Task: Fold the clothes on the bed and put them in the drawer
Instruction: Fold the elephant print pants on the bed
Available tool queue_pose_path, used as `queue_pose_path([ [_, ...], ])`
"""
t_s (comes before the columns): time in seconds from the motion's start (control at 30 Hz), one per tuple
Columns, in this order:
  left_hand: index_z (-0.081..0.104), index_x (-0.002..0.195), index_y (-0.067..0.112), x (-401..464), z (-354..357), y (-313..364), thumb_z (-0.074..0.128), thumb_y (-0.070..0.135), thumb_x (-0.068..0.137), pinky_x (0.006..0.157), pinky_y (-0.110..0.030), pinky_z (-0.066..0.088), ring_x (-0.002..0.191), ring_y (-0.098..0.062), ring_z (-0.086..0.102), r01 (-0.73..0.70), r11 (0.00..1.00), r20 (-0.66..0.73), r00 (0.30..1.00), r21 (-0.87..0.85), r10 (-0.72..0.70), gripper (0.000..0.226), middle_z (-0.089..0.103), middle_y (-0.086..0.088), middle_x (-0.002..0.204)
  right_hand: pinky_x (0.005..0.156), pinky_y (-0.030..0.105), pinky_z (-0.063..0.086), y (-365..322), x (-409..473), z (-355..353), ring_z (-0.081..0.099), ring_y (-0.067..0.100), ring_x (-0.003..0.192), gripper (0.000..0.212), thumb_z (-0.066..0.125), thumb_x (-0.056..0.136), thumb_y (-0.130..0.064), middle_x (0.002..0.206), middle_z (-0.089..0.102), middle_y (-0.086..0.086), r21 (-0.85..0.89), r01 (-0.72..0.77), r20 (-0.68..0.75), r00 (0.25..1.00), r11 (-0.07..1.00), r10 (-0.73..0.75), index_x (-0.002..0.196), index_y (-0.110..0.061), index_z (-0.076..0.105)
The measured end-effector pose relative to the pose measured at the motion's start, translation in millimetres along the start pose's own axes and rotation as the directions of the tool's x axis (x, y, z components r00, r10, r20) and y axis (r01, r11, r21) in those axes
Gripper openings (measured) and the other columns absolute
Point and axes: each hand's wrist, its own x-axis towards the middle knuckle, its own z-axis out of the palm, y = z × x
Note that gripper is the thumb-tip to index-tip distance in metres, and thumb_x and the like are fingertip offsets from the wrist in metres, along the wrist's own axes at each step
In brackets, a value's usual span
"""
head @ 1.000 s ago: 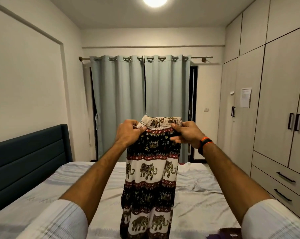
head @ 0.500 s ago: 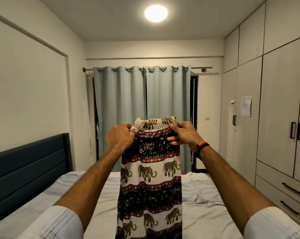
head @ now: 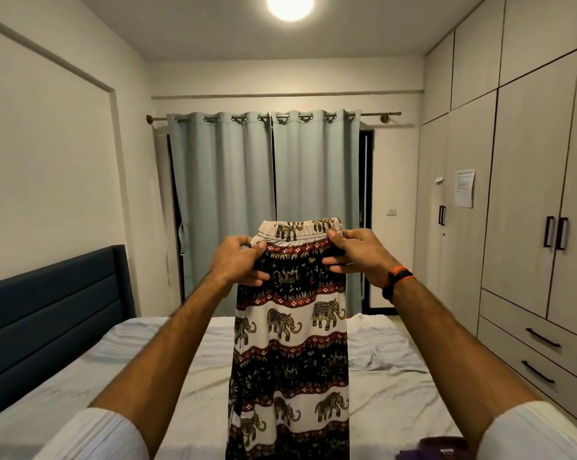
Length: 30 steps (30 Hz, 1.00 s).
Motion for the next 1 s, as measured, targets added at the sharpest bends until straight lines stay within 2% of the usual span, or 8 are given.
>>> queue_pose_path([
  [0.23,0.063,0.105,0.011,-5,-6,22,0.058,0.036,0.097,0.04,-0.018,0.044,0.055,-0.015,0.069,-0.162,0.985,-0.06,0.984,0.059,0.165,0.027,0.072,-0.004,0.093,0.062,0.027,0.062,-26,-6,-12,0.074,0.019,0.076,0.035,0.062,0.094,-0.035,0.107,0.074,0.007,0.06,0.08,-0.028,0.997,0.995,-0.079,0.114,-0.006,0.067],
  [0.33,0.063,0.099,0.014,5,-7,29,0.058,0.038,0.096,0.046,-0.022,0.048,0.048,-0.01,0.065,-0.188,0.976,-0.072,0.978,0.11,0.197,0.025,0.071,-0.002,0.087,0.06,0.026,0.061,-34,2,-17,0.074,0.021,0.078,0.035,0.063,0.093,-0.035,0.105,0.074,0.007,0.056,0.079,-0.011,0.997,0.995,-0.079,0.112,-0.005,0.067],
  [0.4,0.063,0.097,0.015,16,-5,28,0.059,0.037,0.096,0.05,-0.025,0.05,0.047,-0.009,0.064,-0.158,0.978,-0.063,0.984,0.137,0.168,0.023,0.071,-0.002,0.086,0.057,0.026,0.06,-32,11,-17,0.074,0.022,0.078,0.036,0.063,0.093,-0.035,0.104,0.074,0.008,0.026,0.05,-0.006,0.999,0.998,-0.05,0.111,-0.005,0.066],
  [0.53,0.059,0.099,0.007,41,8,-6,0.059,0.029,0.097,0.042,-0.024,0.053,0.057,-0.021,0.07,0.004,0.989,0.003,1.0,0.146,-0.005,0.022,0.072,-0.015,0.09,0.056,0.026,0.06,7,37,-12,0.07,0.021,0.072,0.034,0.06,0.095,-0.031,0.106,0.072,0.014,-0.035,-0.092,0.008,0.996,0.995,0.092,0.111,-0.001,0.063],
  [0.7,0.059,0.101,0.01,75,34,-72,0.056,0.03,0.099,0.061,-0.038,0.062,0.074,-0.027,0.073,0.148,0.951,0.008,0.988,0.272,-0.156,0.02,0.07,-0.014,0.099,0.079,0.039,0.06,75,75,5,0.068,0.02,0.079,0.033,0.055,0.1,-0.031,0.113,0.071,0.011,-0.187,-0.214,-0.05,0.977,0.959,0.208,0.111,-0.002,0.063],
  [0.83,0.06,0.104,0.017,115,33,-77,0.056,0.033,0.098,0.083,-0.044,0.058,0.094,-0.026,0.066,0.073,0.97,-0.07,0.996,0.231,-0.058,0.017,0.068,-0.01,0.106,0.093,0.051,0.054,74,108,7,0.069,0.024,0.099,0.028,0.058,0.098,-0.035,0.107,0.073,0.007,-0.173,-0.061,-0.092,0.995,0.983,0.046,0.106,-0.01,0.067],
  [0.93,0.06,0.107,0.015,132,26,-50,0.054,0.028,0.1,0.075,-0.035,0.055,0.089,-0.019,0.062,-0.101,0.983,-0.087,0.99,0.156,0.115,0.017,0.065,-0.002,0.097,0.089,0.053,0.056,54,128,1,0.069,0.025,0.098,0.032,0.058,0.095,-0.042,0.102,0.073,0.007,-0.202,0.13,-0.151,0.975,0.971,-0.162,0.102,-0.013,0.068],
  [1.0,0.06,0.106,0.019,134,21,-33,0.054,0.027,0.099,0.081,-0.036,0.055,0.094,-0.019,0.063,-0.216,0.968,-0.098,0.968,0.127,0.229,0.012,0.066,0.0,0.098,0.089,0.054,0.055,39,129,-2,0.068,0.025,0.099,0.028,0.057,0.096,-0.04,0.102,0.072,0.007,-0.21,0.236,-0.183,0.944,0.949,-0.275,0.101,-0.015,0.067],
])
